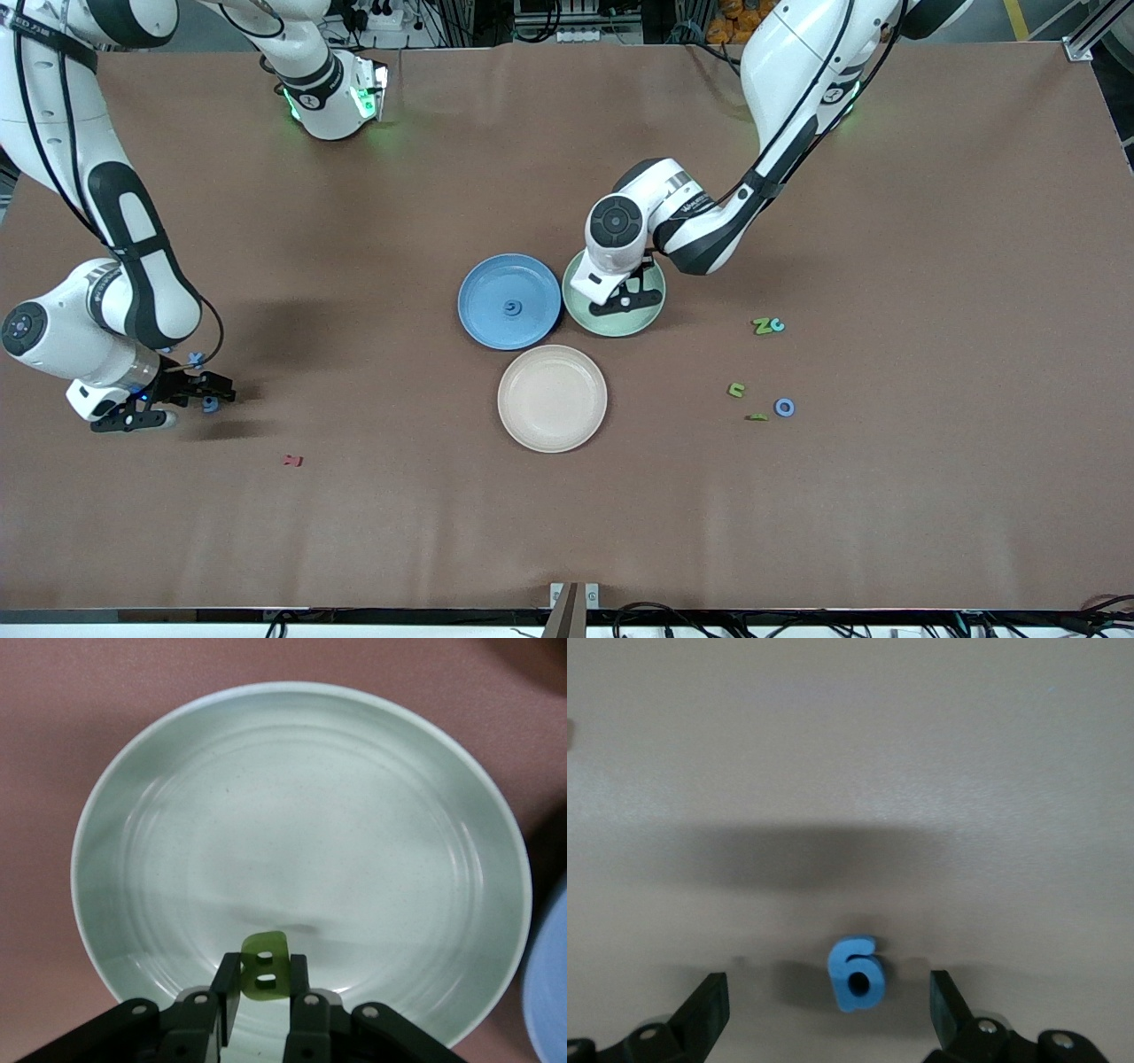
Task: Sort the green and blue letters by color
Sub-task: 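Grasp the blue 6 with the right gripper while the left gripper returns, then carry the 6 to the blue plate while the left gripper grasps green piece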
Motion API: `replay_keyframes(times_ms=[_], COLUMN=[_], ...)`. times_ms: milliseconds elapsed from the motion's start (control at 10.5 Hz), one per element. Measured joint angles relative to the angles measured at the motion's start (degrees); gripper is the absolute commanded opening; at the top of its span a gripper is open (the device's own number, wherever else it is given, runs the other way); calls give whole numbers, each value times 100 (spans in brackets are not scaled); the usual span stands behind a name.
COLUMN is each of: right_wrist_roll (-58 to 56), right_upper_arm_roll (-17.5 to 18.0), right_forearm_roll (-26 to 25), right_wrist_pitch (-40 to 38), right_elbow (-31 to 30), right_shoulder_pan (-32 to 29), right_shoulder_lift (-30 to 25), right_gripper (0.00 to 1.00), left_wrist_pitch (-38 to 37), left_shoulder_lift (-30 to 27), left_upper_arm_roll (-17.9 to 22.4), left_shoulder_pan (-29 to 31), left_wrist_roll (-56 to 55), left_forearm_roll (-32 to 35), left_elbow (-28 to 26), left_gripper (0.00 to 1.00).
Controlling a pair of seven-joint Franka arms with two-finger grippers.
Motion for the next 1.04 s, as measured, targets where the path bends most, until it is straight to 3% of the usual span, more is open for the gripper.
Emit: replay_keyframes(times_ms=[379,569,759,949,1043], right_wrist_roll=[-18,-26,19,83,93], right_upper_arm_roll=[-103,-186,-282,-380,-463], right_forearm_roll=[57,56,56,56,56], right_wrist_pitch=[130,188,191,198,218], right_elbow=[-42,-43,-43,-42,-34], right_shoulder_pan=[49,76,188,354,423], right_shoulder_lift=[63,103,113,118,117], right_gripper=[100,100,51,22,15], left_wrist_pitch=[4,-275,-357,-101,290], left_shoulder_lift=[-63,-235,-266,-38,106], left_upper_arm_roll=[104,189,191,170,147], left_shoulder_pan=[165,874,1897,2102,2041], left_wrist_roll=[152,1598,3660,4532,4538], left_forearm_roll=[32,59,75,590,961], left_elbow=[432,795,820,638,490], left_gripper=[100,100,100,100,100])
